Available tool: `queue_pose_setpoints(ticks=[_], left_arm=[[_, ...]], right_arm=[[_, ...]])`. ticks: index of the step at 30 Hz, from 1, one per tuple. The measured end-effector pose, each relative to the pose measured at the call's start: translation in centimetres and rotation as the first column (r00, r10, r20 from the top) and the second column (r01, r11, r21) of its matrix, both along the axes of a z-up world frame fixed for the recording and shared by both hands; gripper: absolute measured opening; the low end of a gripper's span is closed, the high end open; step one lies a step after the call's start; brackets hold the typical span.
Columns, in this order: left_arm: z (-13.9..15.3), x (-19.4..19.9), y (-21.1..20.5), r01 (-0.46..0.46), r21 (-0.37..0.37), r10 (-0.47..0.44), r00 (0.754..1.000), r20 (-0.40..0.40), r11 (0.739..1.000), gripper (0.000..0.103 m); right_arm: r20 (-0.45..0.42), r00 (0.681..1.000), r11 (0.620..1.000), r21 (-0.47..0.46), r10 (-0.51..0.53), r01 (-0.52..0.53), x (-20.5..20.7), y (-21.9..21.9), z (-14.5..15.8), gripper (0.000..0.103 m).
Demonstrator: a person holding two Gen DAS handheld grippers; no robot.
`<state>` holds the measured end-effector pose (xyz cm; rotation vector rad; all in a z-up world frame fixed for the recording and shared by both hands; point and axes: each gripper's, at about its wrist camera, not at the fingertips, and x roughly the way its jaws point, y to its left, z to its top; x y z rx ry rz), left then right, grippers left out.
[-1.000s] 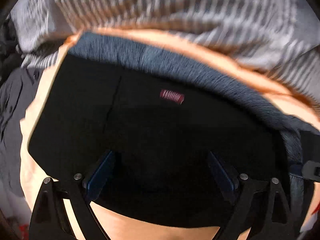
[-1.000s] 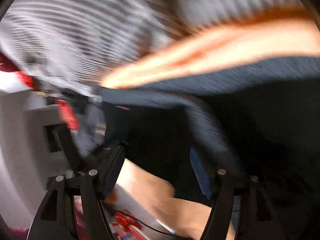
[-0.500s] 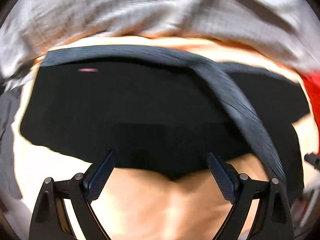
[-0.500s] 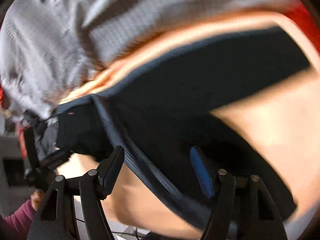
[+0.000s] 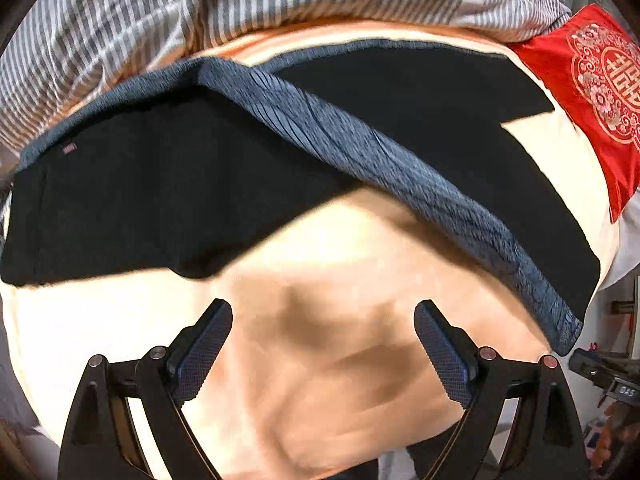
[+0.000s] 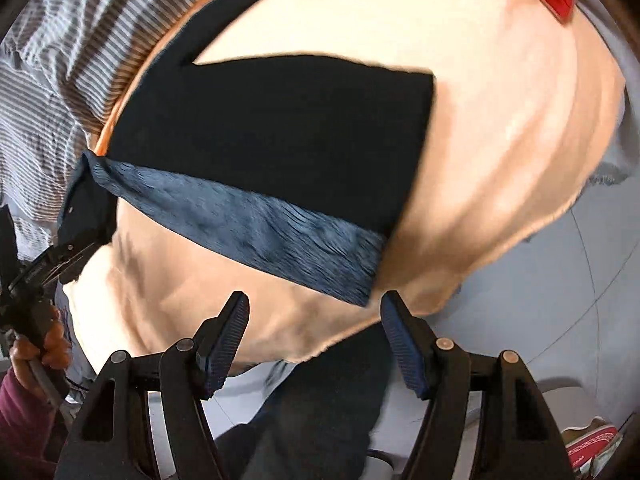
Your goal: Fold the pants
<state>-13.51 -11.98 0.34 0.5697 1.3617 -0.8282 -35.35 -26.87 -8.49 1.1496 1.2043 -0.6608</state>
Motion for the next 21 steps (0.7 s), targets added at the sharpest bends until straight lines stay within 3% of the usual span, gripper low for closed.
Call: queue_pose_setpoints(ticks=[4,7,9,12,13,14,21], left_arm=[[-1.0,-1.4,-0.6,-0.001,0.021,0.001,1.0,-0.02,1.0,0.093],[-1.3,-2.5,-1.6,0.007,0.025,-0.007,1.0,-0.014,1.0,0.093],[-1.5,-2.9,-2.2,0.012,0.036,-0.011,1.0,-0.019,0.999,0.093],[-2.1,-3.2,-3.1,0.015,0.055,-0.013,0.999,-0.029,0.998,0.093],[-2.2,-3.2,-3.4,0.011,0.06,-0.009,0.999,-0.034,0.998,0.093],[-2.3,-3.3,-3.7,0.006,0.065,-0.003,0.999,-0.039,0.998,0.093],[-2.6,-3.6,-6.0,-0.021,0.093,0.026,0.998,-0.053,0.995,0.093]], right_arm=[[0.027,1.0,1.0,-0.004,-0.01,0.01,-0.8,-0.2,-1.3,0.072],[0.102,0.995,0.999,0.029,-0.017,0.014,-1.2,-1.1,-1.9,0.071],[0.176,0.984,0.998,0.063,-0.016,0.005,-1.0,-1.5,-2.2,0.059],[0.239,0.971,0.993,0.113,0.004,-0.032,0.1,-1.8,-2.1,0.025],[0.238,0.971,0.99,0.134,0.019,-0.052,0.5,-2.0,-2.1,0.008],[0.236,0.971,0.987,0.148,0.023,-0.059,1.1,-2.0,-2.3,0.003],[0.376,0.926,0.982,0.178,-0.015,-0.057,2.7,-7.0,3.0,0.003]])
